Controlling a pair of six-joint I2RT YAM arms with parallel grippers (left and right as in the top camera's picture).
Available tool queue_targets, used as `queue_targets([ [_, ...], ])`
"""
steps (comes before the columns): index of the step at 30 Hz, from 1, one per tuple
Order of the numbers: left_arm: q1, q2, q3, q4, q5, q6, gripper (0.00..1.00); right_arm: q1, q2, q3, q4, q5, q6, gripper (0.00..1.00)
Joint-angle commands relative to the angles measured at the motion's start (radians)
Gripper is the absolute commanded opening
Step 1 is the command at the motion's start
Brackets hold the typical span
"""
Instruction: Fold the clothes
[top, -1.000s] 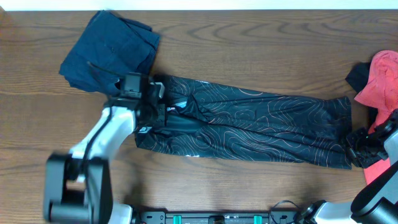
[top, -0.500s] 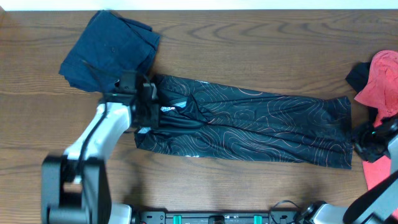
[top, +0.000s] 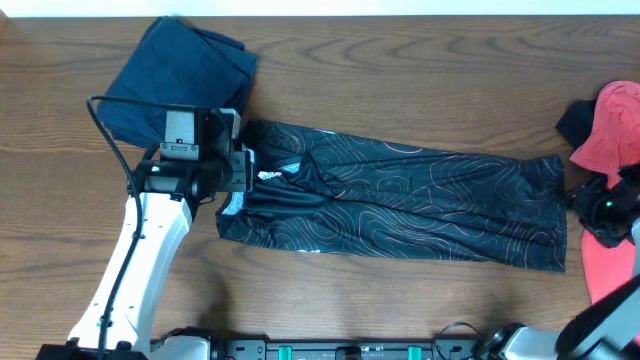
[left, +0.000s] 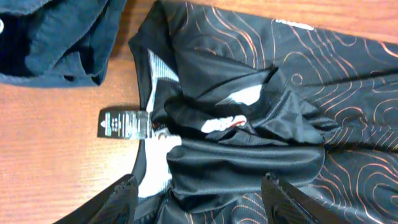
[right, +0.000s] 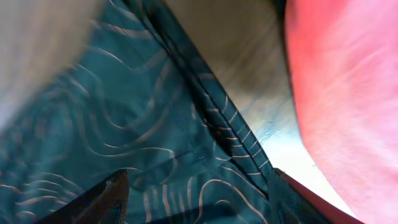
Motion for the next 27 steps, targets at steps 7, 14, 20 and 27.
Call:
queue_targets([
  [7, 0.005, 0.005, 0.005, -0.030, -0.009, 0.010, 0.66, -0.030, 0.167, 0.007, 0.055, 0.047, -0.103, 0.71],
  [14, 0.005, 0.005, 0.005, -0.031, -0.009, 0.010, 0.66, -0.022, 0.295, 0.007, 0.073, -0.026, -0.128, 0.65],
  [20, 0.005, 0.005, 0.005, -0.031, -0.009, 0.010, 0.66, -0.013, 0.311, 0.007, 0.064, -0.092, -0.127, 0.25],
  [27, 0.005, 0.005, 0.005, -0.026, -0.009, 0.010, 0.66, -0.016, 0.307, 0.015, 0.025, -0.158, -0.127, 0.11],
])
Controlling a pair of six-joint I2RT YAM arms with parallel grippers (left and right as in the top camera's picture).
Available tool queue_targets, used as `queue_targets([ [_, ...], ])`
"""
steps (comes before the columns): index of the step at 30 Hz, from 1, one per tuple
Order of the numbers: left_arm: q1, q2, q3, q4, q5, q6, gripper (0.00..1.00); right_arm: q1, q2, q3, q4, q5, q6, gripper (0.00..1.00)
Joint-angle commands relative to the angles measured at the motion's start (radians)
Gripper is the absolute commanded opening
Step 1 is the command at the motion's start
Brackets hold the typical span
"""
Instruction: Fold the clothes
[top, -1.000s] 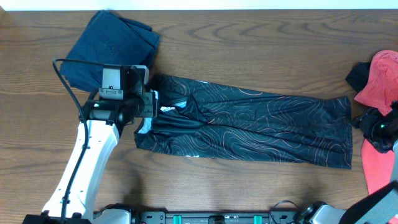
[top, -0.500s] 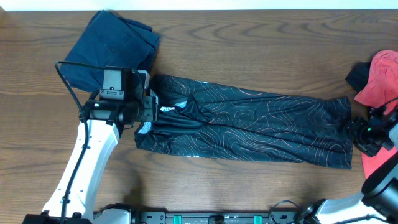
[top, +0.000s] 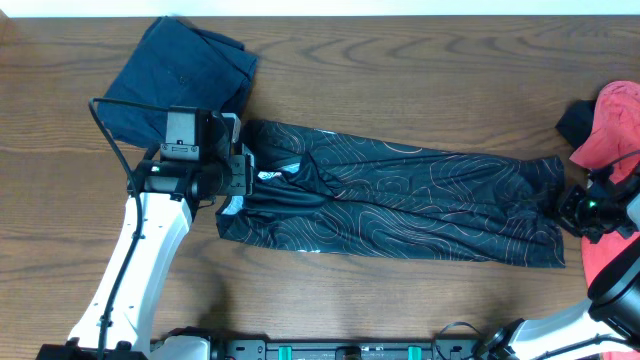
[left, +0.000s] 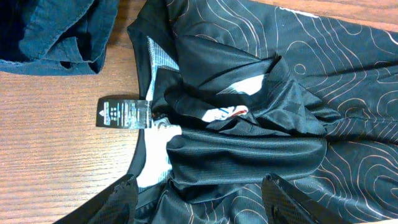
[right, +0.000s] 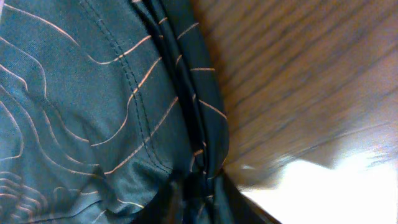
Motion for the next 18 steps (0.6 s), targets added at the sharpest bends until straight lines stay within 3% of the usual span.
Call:
queue_targets([
  [1, 0.005, 0.005, 0.005, 0.001, -0.009, 0.010, 0.66, -0.016, 0.036, -0.017, -0.026, -0.040, -0.004, 0.06],
  [2, 0.005, 0.005, 0.005, 0.001, -0.009, 0.010, 0.66, -0.016, 0.033, -0.004, -0.043, -0.038, -0.004, 0.01],
  [12, 0.005, 0.005, 0.005, 0.001, -0.009, 0.010, 0.66, -0.027, -0.046, 0.236, -0.341, 0.060, -0.002, 0.01],
  [18, 0.005, 0.005, 0.005, 0.001, -0.009, 0.010, 0.66, -0.005, -0.134, 0.258, -0.385, 0.061, 0.035, 0.01],
])
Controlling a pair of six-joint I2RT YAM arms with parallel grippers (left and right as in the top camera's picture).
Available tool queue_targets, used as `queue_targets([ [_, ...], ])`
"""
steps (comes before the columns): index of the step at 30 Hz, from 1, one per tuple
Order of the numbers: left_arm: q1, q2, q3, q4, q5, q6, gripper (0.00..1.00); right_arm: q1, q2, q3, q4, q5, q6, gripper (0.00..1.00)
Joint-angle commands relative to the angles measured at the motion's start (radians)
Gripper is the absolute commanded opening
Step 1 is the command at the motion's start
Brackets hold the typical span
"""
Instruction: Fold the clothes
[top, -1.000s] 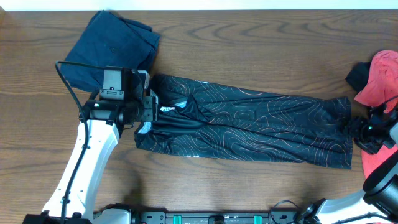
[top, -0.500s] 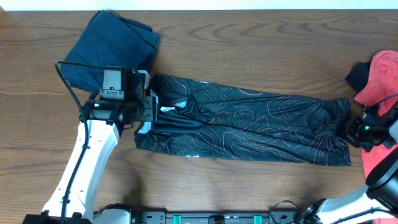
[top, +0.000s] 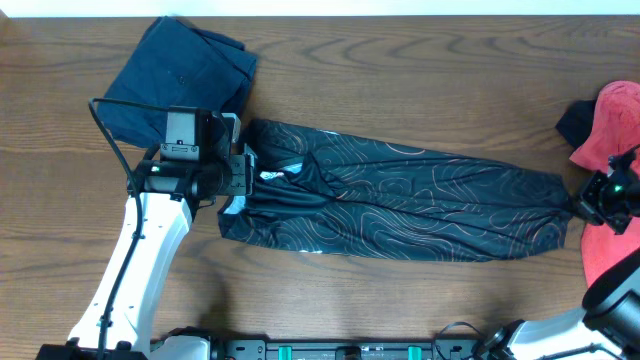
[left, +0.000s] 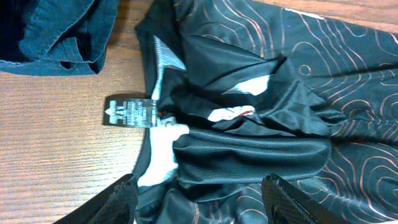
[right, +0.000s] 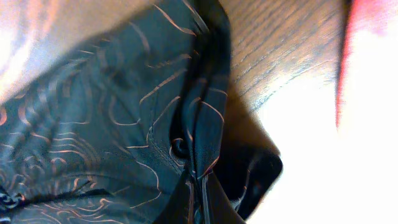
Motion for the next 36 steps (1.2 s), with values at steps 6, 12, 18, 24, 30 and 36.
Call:
queue_targets([
  [6, 0.005, 0.005, 0.005, 0.001, -0.009, 0.010, 0.66, 0.085, -0.108, 0.019, -0.016, 0.084, 0.049, 0.01],
  [12, 0.005, 0.005, 0.005, 0.001, -0.009, 0.010, 0.66, 0.144, -0.108, 0.019, -0.019, 0.086, 0.055, 0.01],
  [18, 0.005, 0.005, 0.005, 0.003, -0.009, 0.010, 0.66, 0.227, -0.109, 0.019, -0.041, 0.029, 0.055, 0.01],
  [24, 0.005, 0.005, 0.005, 0.004, -0.009, 0.010, 0.66, 0.401, -0.109, 0.019, -0.076, 0.031, 0.102, 0.01],
  [30, 0.005, 0.005, 0.005, 0.003, -0.009, 0.010, 0.66, 0.584, -0.108, 0.019, -0.067, 0.104, 0.197, 0.02],
  [36, 0.005, 0.005, 0.005, 0.003, -0.009, 0.010, 0.66, 0.665, -0.108, 0.019, -0.054, 0.129, 0.176, 0.29],
])
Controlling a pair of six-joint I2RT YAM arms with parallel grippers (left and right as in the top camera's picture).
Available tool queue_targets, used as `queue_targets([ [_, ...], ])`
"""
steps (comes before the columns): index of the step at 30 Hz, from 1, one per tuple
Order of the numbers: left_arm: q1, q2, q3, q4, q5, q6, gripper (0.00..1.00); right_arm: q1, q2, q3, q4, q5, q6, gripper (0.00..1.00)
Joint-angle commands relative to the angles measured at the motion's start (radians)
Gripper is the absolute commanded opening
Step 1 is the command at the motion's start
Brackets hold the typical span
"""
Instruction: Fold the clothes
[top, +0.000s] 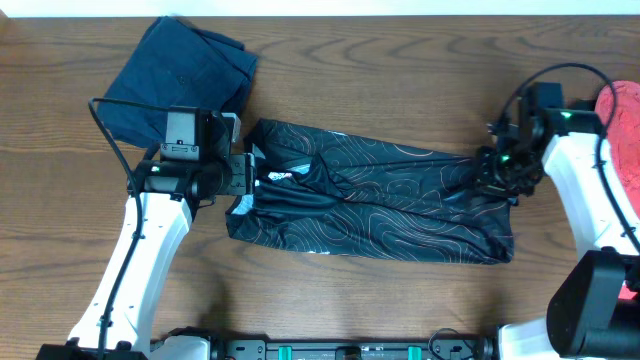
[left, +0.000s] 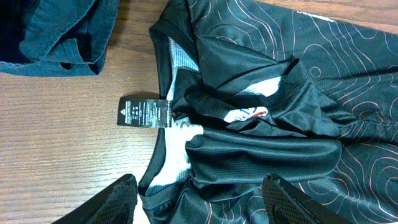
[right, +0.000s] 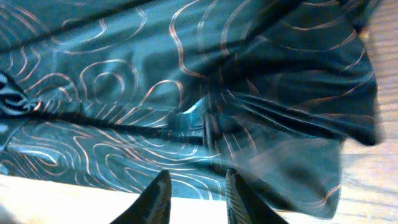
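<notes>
A black garment with thin copper contour lines (top: 380, 205) lies lengthwise across the table. Its waistband end, with white lining and a black tag (left: 144, 113), is on the left. My left gripper (top: 240, 180) stands open over the waistband, with the cloth's edge between its spread fingers (left: 199, 182). The garment's right end is bunched and rumpled. My right gripper (top: 495, 170) hovers over that end. In the right wrist view its fingers (right: 197, 175) are apart, with patterned cloth below them and nothing between them.
A folded navy garment (top: 185, 75) lies at the back left, close to the waistband, and shows in the left wrist view (left: 50, 37). A red garment (top: 622, 105) sits at the right edge. Bare wood surrounds the black garment.
My right gripper was shut on the hem at the far right. It is now open, further left and back, over the cloth. The garment's right end is bunched and shorter. The left arm stayed put.
My right gripper stood open at the garment's right hem, then shut on it. It then held the hem further right with the cloth drawn out. Now the hem is let go, further left and rumpled. The left gripper stayed open at the waistband throughout.
</notes>
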Motion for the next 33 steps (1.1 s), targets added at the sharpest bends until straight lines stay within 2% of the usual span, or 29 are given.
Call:
queue_targets([
  [1, 0.005, 0.005, 0.005, 0.000, -0.009, 0.010, 0.66, 0.003, -0.015, 0.017, 0.010, 0.045, 0.024, 0.29],
  [7, 0.005, 0.005, 0.005, -0.004, -0.009, 0.010, 0.67, -0.158, -0.014, 0.017, 0.036, 0.056, 0.053, 0.30],
  [12, 0.005, 0.005, 0.005, -0.003, -0.009, 0.010, 0.67, -0.284, -0.014, -0.015, 0.037, 0.030, 0.047, 0.20],
  [14, 0.005, 0.005, 0.005, -0.003, -0.009, 0.010, 0.66, -0.305, -0.014, -0.051, 0.053, 0.032, 0.050, 0.13],
  [25, 0.005, 0.005, 0.005, -0.003, -0.009, 0.010, 0.67, -0.319, -0.014, -0.367, 0.374, -0.014, 0.135, 0.01],
  [29, 0.005, 0.005, 0.005, -0.003, -0.009, 0.010, 0.67, -0.312, -0.014, -0.396, 0.382, -0.157, 0.084, 0.01],
  [33, 0.005, 0.005, 0.005, -0.003, -0.009, 0.010, 0.67, -0.286, -0.016, -0.396, 0.285, -0.271, 0.060, 0.01],
])
